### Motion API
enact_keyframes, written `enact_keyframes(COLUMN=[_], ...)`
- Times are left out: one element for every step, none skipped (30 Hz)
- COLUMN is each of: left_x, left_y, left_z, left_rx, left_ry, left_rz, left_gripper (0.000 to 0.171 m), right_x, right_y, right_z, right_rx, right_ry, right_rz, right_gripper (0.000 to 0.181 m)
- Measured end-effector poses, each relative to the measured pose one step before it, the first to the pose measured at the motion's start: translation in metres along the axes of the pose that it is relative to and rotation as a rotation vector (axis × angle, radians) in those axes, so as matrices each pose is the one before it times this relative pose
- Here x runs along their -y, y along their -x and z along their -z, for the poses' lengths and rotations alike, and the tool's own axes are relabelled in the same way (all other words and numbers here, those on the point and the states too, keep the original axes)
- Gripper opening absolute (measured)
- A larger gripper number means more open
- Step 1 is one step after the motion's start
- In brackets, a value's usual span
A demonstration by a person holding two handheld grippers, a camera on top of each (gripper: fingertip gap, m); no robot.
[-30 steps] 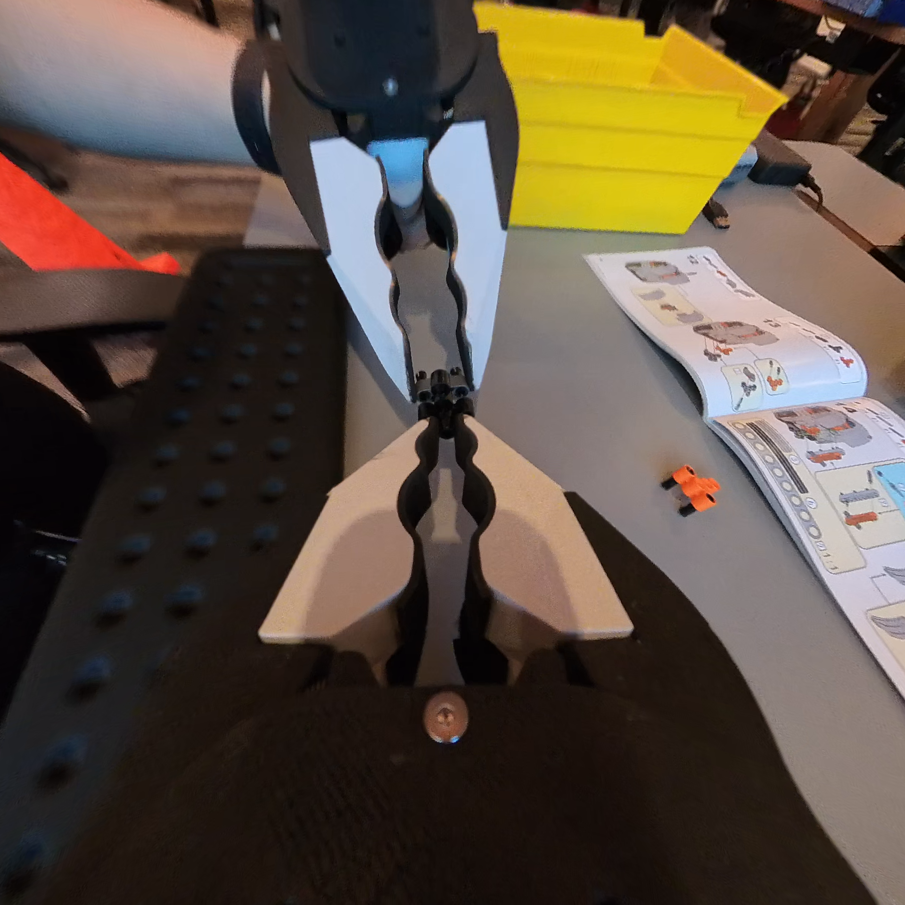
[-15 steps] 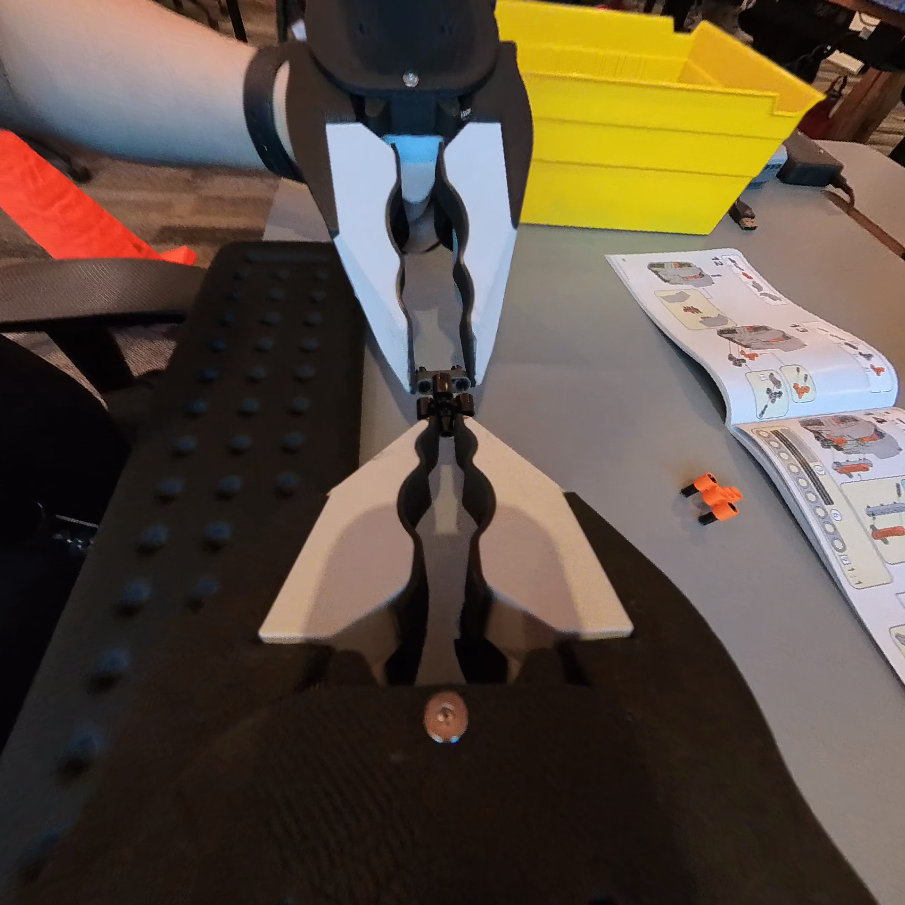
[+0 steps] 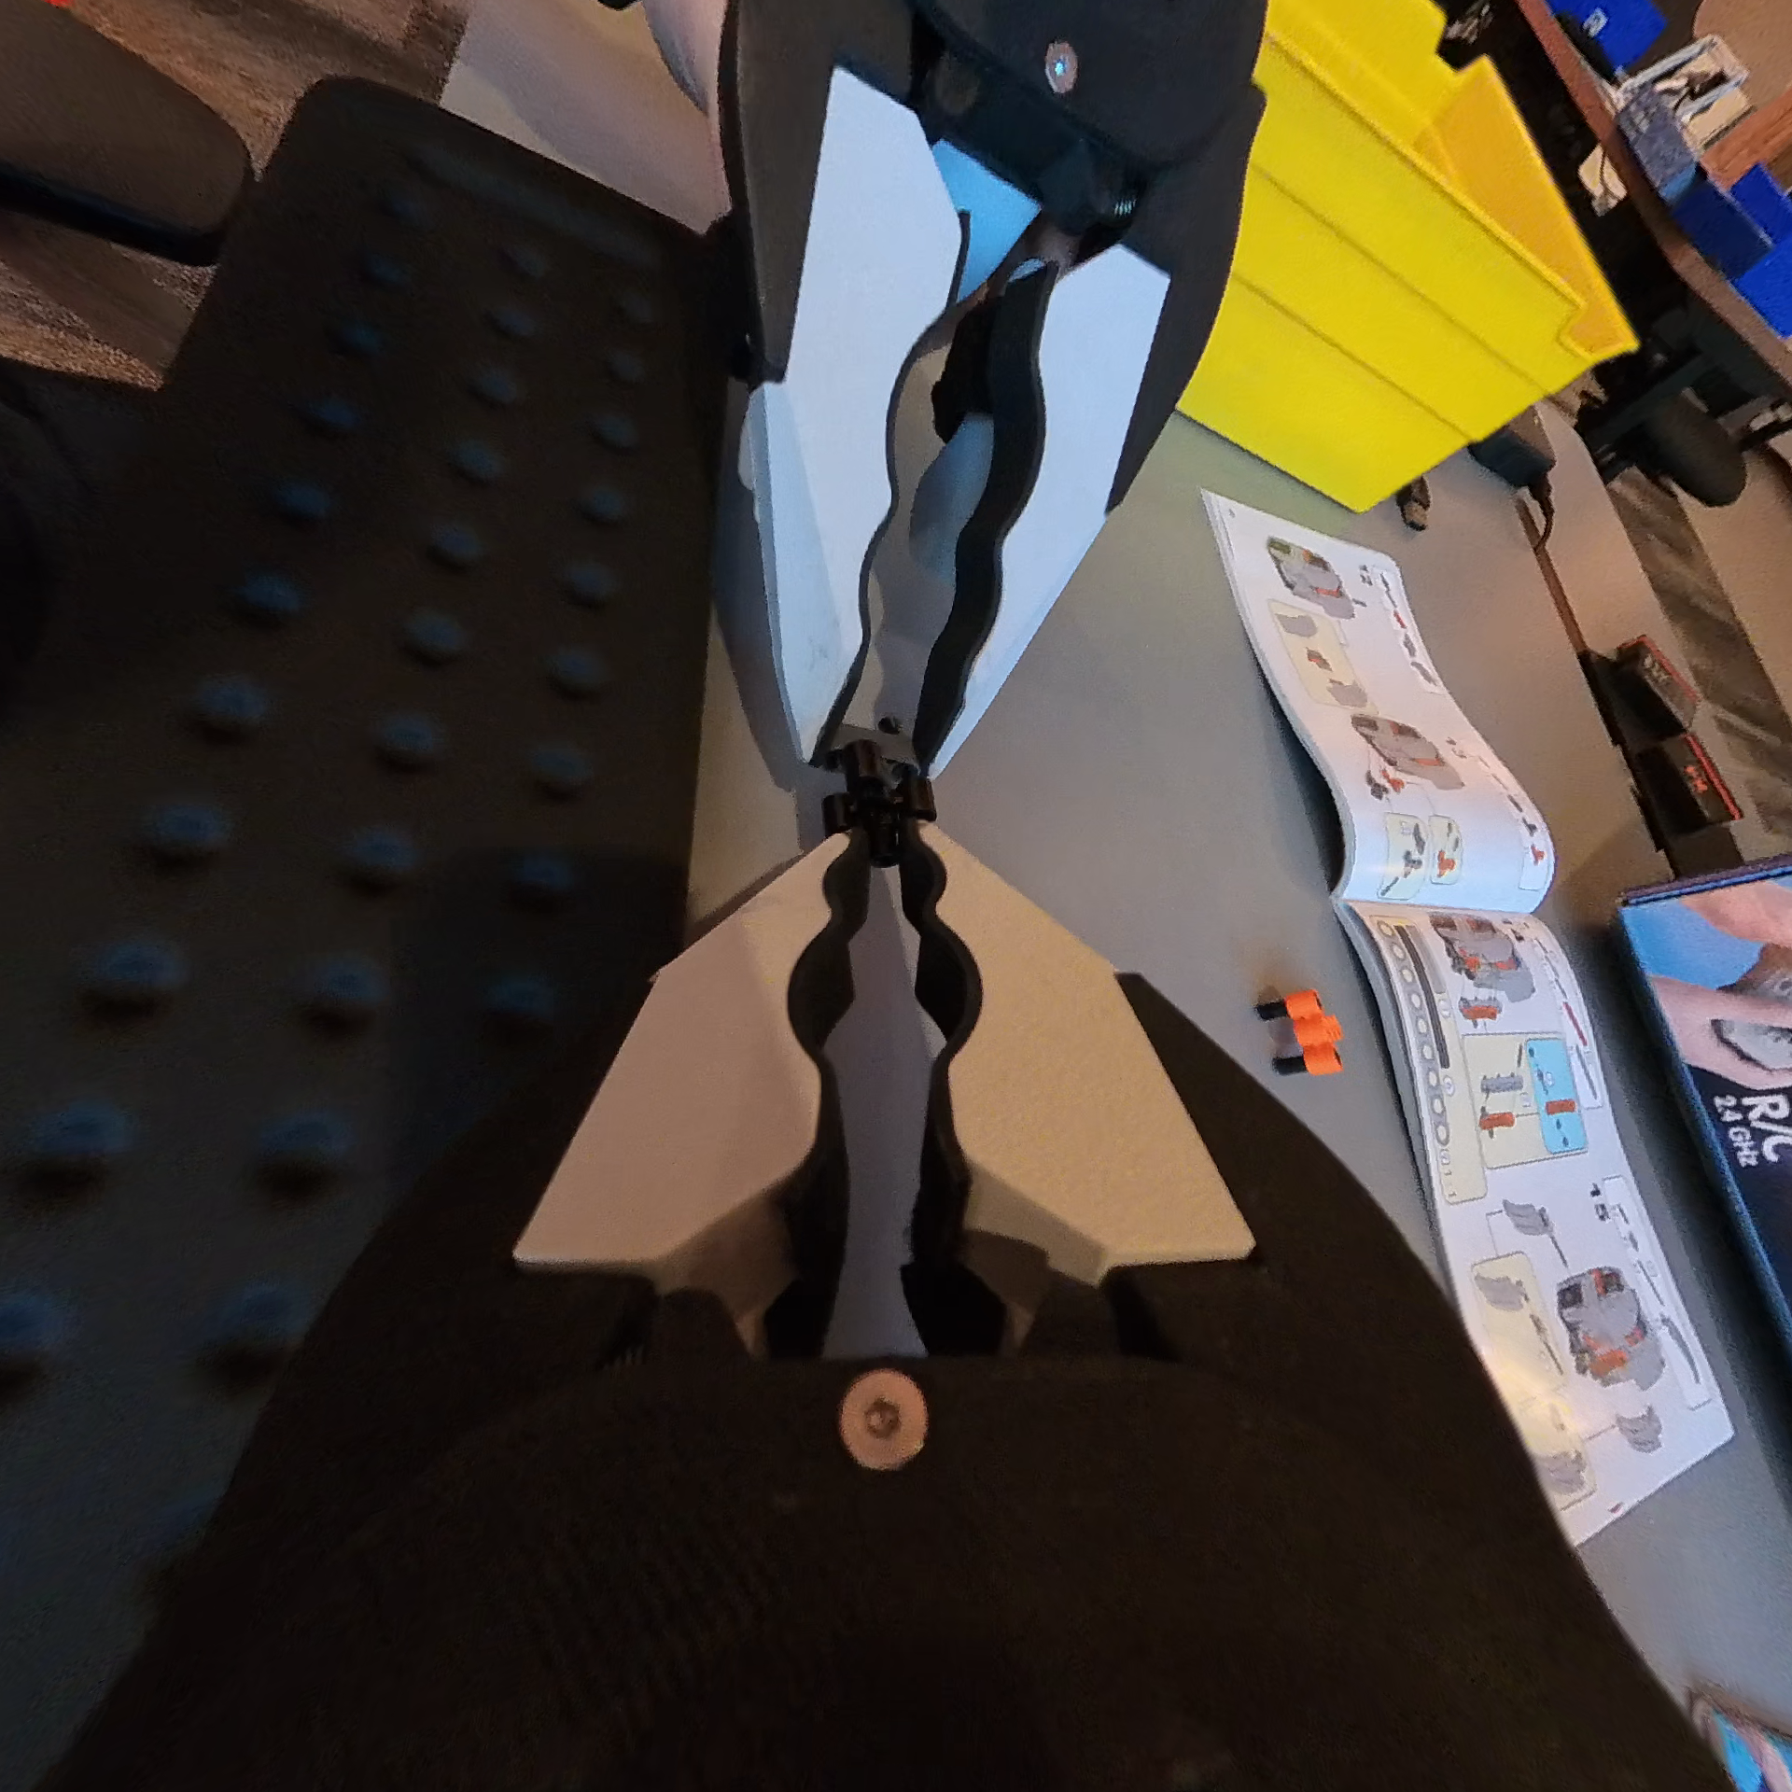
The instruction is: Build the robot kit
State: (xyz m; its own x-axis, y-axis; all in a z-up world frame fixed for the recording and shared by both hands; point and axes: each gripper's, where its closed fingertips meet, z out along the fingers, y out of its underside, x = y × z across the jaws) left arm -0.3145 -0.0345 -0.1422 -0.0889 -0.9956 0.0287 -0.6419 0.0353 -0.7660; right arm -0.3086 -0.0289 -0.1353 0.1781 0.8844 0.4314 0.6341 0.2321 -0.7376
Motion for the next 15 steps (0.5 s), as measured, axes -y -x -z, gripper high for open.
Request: enact_keyframes(left_x=[-0.00136,-0.00090,-0.00090,-0.00094,-0.00121,-0.00174,-0.00166,-0.00074,0.00021,0.00037,-0.00014,-0.00028,-0.00014,0.00001,0.00093], left_y=[-0.00149,-0.00085,-0.00040,-0.00020,0.00018,0.00065,-0.00013,0.00055,0.00001,0.00013,0.00008,0.00023,-0.00009,-0.00012,-0.00007], left_z=[-0.00023,0.00002,0.00000,0.00001,-0.00016,-0.00093,-0.00158,-0.00132,-0.00047,0.00033,0.00022,-0.00023,-0.00018,0.00007,0.00047], left_rx=[-0.0055,-0.0031,-0.0026,-0.0011,0.0056,0.0141,0.0164,0.0226,0.0155,0.0090,0.0014,0.0003,-0.0010,-0.0024,-0.0016], left_ry=[0.00146,-0.00168,-0.00267,-0.00086,-0.00004,0.00365,0.00404,0.00139,-0.00009,-0.00068,0.00115,-0.00079,-0.00454,-0.00745,-0.01288], left_rz=[0.0087,0.0125,0.0116,0.0078,0.0003,-0.0081,-0.0163,-0.0187,-0.0160,-0.0081,0.0002,0.0028,0.0015,0.0002,-0.0004], left_gripper=[0.020,0.020,0.020,0.020,0.020,0.020,0.019,0.019,0.019,0.019,0.019,0.019,0.019,0.019,0.019], right_x=[0.00100,0.00042,0.00072,0.00055,-0.00025,-0.00113,0.00014,0.00140,0.00252,-0.00023,0.00015,-0.00026,-0.00040,-0.00054,0.00027], right_y=[0.00185,0.00109,0.00060,0.00058,0.00069,0.00140,0.00106,0.00099,0.00051,-0.00072,-0.00006,0.00005,0.00004,0.00011,-0.00024], right_z=[-0.00018,-0.00040,-0.00030,-0.00055,-0.00106,-0.00127,-0.00062,-0.00004,0.00042,0.00029,-0.00001,-0.00035,-0.00032,-0.00022,0.00042], right_rx=[0.0026,-0.0029,-0.0094,-0.0095,-0.0049,0.0071,0.0129,0.0151,0.0093,0.0003,0.0009,0.0014,0.0015,0.0065,0.0065], right_ry=[-0.0037,0.0028,0.0030,0.0028,0.0065,0.0064,-0.0029,-0.0121,-0.0179,0.0003,-0.0045,0.0017,0.0003,-0.0016,-0.0075], right_rz=[0.0153,0.0166,0.0268,0.0248,0.0162,0.0011,-0.0151,-0.0193,-0.0176,-0.0079,-0.0035,-0.0029,-0.0020,-0.0087,-0.0131], right_gripper=[0.003,0.003,0.003,0.003,0.003,0.003,0.003,0.003,0.003,0.003,0.003,0.003,0.003,0.003,0.003])
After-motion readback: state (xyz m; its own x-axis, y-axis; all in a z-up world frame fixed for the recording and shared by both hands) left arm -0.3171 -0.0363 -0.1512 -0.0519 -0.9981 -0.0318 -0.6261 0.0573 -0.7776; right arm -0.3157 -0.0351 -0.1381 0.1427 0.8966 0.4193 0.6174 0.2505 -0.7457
